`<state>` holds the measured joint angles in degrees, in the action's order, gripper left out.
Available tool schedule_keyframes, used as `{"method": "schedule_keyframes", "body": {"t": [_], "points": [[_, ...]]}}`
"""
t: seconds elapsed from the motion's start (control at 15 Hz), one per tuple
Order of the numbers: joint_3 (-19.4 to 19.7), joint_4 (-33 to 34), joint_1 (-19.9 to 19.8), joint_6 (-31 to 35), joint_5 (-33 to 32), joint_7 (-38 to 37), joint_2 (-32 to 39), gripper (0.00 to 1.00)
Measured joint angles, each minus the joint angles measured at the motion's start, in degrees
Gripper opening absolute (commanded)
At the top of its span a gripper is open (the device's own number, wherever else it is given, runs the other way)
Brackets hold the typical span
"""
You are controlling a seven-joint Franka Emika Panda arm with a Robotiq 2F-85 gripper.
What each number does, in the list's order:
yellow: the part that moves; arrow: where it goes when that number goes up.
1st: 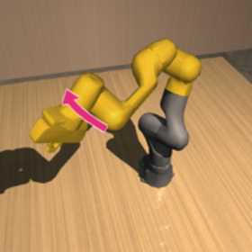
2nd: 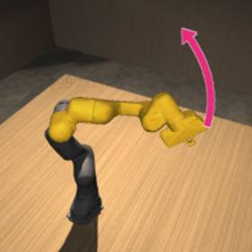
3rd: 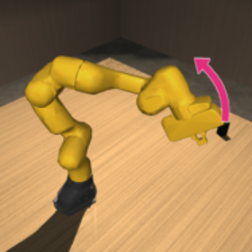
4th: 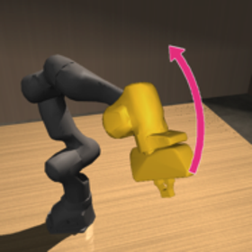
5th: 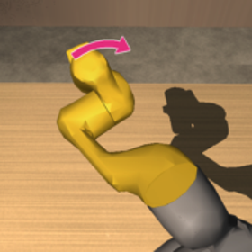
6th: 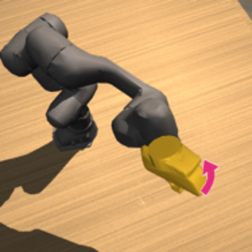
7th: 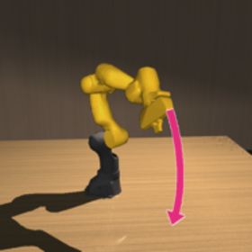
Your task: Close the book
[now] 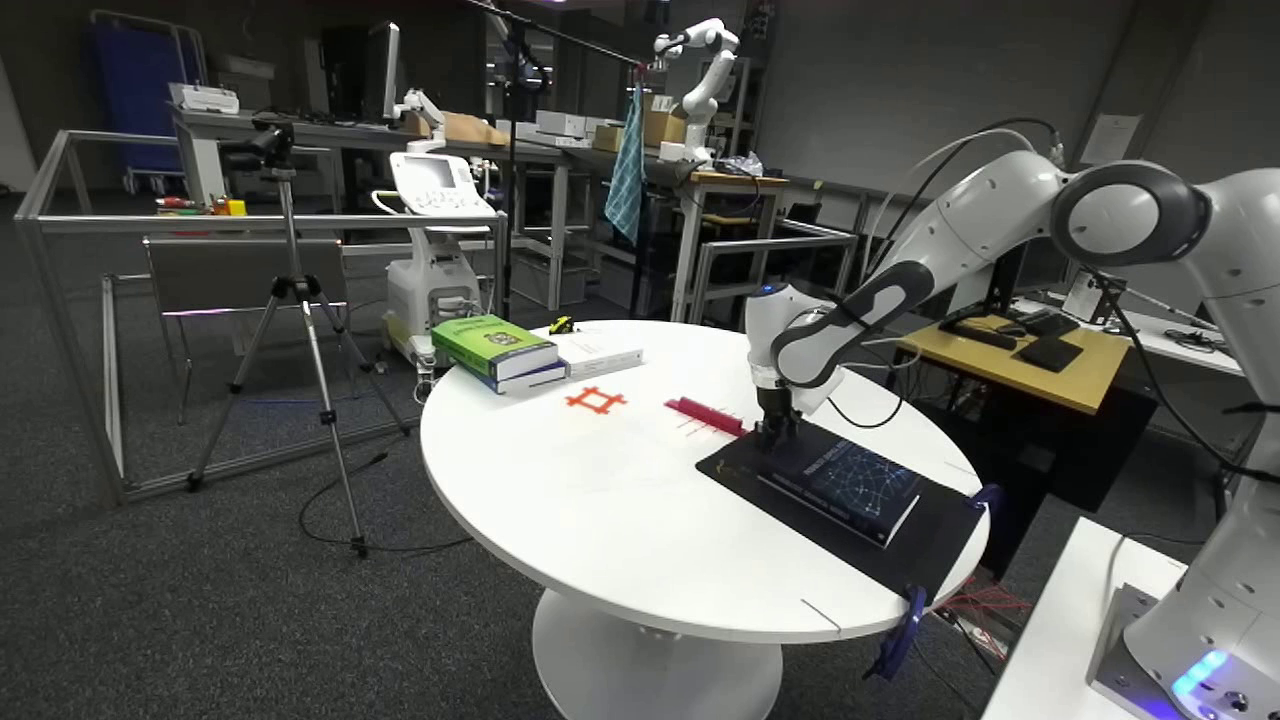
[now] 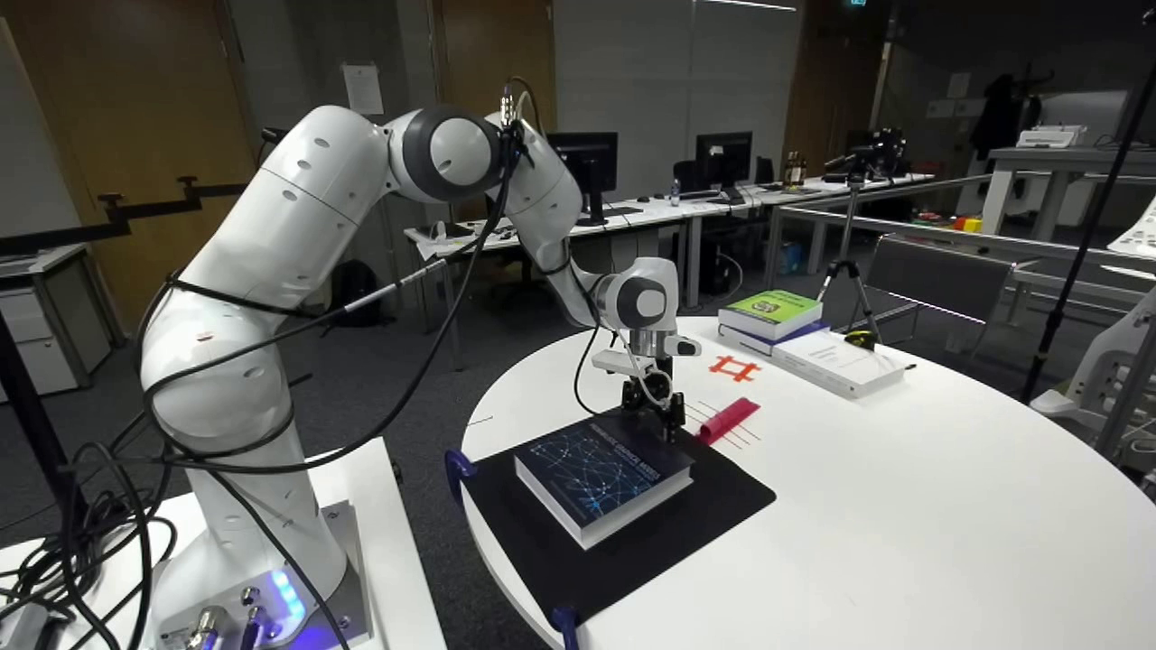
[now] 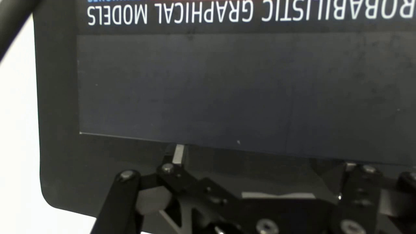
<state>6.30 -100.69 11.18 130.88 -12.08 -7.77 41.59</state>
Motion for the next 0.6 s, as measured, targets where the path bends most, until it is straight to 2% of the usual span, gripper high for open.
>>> {"method": "schedule_keyframes", "body": {"t": [0.27, 0.6], "points": [[-0.34, -0.05, -0.07, 1.44, 0.02, -0.35, -1.07, 1.0], [-2.66, -3.66, -0.38, 9.0, 0.74, -0.36, -6.31, 1.0]]}}
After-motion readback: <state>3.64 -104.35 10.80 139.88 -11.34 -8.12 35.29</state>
